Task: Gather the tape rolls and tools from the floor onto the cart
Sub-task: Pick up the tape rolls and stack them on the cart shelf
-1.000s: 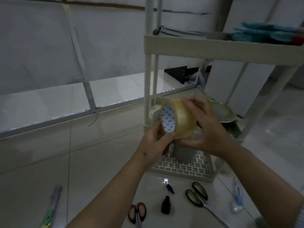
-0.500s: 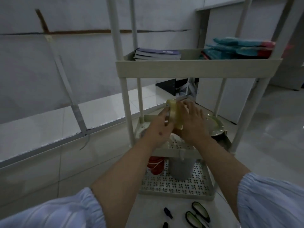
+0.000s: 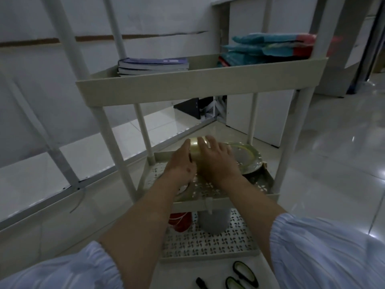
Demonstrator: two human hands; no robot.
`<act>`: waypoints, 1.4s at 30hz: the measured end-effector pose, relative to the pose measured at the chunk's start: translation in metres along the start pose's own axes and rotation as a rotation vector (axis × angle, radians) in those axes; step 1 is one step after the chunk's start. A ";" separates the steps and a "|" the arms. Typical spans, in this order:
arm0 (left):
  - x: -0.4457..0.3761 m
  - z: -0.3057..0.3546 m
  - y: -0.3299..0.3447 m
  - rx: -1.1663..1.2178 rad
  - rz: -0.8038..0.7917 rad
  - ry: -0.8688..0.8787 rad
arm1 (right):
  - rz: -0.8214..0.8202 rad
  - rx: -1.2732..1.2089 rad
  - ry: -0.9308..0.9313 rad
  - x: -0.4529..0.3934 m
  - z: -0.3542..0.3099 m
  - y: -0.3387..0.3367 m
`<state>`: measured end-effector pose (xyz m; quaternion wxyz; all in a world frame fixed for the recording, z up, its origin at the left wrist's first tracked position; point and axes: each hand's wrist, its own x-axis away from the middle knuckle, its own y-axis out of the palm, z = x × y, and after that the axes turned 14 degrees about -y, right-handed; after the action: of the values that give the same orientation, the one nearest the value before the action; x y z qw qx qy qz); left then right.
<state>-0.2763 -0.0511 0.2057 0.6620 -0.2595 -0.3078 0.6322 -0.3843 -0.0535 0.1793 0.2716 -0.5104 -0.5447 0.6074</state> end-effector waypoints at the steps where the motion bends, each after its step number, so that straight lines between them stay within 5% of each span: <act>1: -0.002 0.000 0.001 -0.017 0.014 0.022 | 0.003 0.017 0.006 -0.001 0.000 0.002; 10: -0.007 -0.005 0.004 -0.126 0.067 0.047 | 0.026 0.050 0.059 0.004 0.000 0.001; 19: 0.009 -0.005 0.005 -0.131 0.114 0.002 | 0.159 -0.292 -0.009 0.041 -0.002 -0.027; 29: 0.111 -0.025 0.067 0.111 0.209 0.500 | 0.176 -0.370 -0.158 0.167 0.021 -0.013; 42: 0.137 -0.025 0.225 -0.016 -0.412 0.220 | -0.275 -0.336 0.441 0.267 0.154 0.065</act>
<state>-0.4091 0.1010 0.0348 0.8045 -0.2639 -0.2853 0.4491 -0.5986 0.1070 0.0138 0.3747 -0.5893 -0.6294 0.3408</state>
